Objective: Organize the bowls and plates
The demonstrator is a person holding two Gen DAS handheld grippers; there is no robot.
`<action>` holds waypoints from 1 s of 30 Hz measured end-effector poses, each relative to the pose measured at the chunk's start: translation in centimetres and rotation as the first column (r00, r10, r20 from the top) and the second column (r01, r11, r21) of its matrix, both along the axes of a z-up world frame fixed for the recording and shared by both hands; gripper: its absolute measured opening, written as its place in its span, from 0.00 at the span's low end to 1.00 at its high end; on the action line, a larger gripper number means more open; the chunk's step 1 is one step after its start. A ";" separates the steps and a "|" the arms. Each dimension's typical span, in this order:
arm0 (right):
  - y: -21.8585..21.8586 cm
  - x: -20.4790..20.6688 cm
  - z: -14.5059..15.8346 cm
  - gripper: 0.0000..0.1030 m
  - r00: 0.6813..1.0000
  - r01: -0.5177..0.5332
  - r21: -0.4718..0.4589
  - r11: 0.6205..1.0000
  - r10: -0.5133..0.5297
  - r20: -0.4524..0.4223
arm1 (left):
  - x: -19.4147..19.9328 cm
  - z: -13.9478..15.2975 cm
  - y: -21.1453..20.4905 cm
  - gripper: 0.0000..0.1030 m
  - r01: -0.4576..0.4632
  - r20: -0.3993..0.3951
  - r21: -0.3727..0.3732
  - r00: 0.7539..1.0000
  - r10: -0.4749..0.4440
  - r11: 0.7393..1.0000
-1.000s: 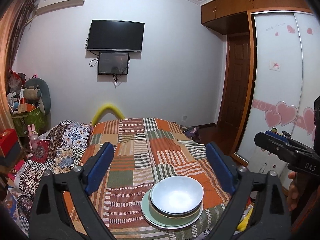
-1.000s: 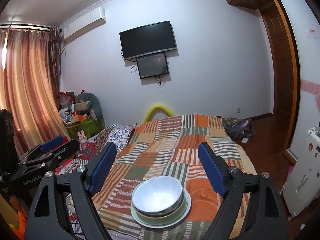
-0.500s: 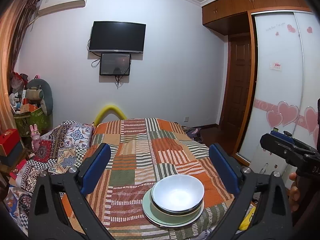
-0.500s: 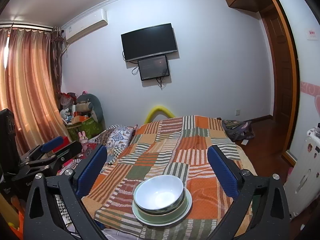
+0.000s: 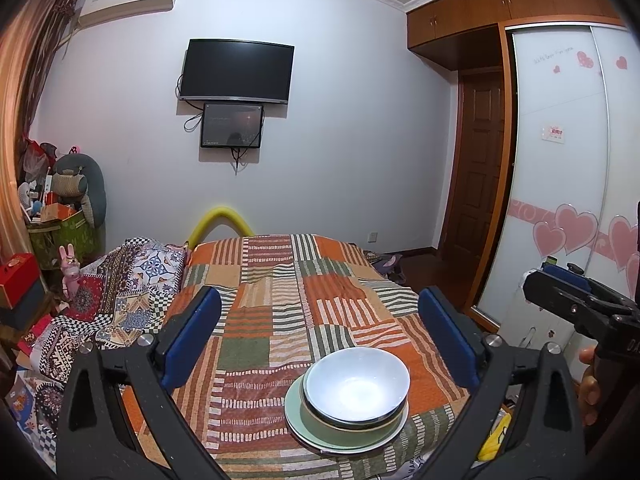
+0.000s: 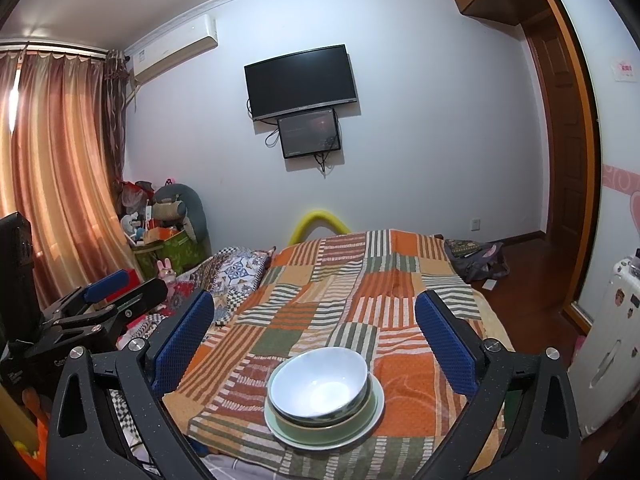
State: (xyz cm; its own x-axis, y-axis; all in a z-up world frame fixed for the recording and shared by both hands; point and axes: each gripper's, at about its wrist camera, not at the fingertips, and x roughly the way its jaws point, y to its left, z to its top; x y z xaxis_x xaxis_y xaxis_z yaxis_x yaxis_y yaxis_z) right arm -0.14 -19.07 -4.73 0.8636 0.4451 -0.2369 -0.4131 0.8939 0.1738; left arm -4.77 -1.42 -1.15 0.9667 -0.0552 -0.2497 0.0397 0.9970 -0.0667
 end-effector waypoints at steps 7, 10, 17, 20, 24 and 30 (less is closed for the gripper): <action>0.0 -0.1 0.1 0.98 1.000 -0.001 0.000 1.000 0.001 -0.001 | 0.1 -0.1 0.0 0.98 0.001 -0.002 -0.001 1.000 -0.001 1.000; 0.0 0.0 0.0 0.98 1.000 -0.002 0.000 1.000 0.002 -0.001 | 0.1 -0.4 0.0 0.98 0.003 -0.003 -0.002 1.000 -0.003 1.000; 0.0 0.0 0.1 0.98 1.000 -0.001 -0.001 1.000 0.001 -0.001 | 0.0 -0.7 -0.2 0.99 0.006 -0.002 0.000 1.000 -0.006 1.000; 0.0 0.0 0.1 0.98 1.000 -0.001 -0.001 1.000 0.001 -0.002 | 0.1 -0.6 -0.3 0.99 0.009 -0.003 -0.001 1.000 -0.009 1.000; 0.0 0.0 0.0 0.99 1.000 -0.001 0.000 1.000 0.001 -0.001 | 0.1 -0.6 -0.4 0.99 0.011 -0.001 0.004 1.000 -0.011 1.000; 0.0 -0.1 0.1 0.99 1.000 -0.001 -0.002 1.000 0.001 -0.002 | 0.0 -0.6 -0.6 0.99 0.016 0.010 0.014 1.000 -0.017 1.000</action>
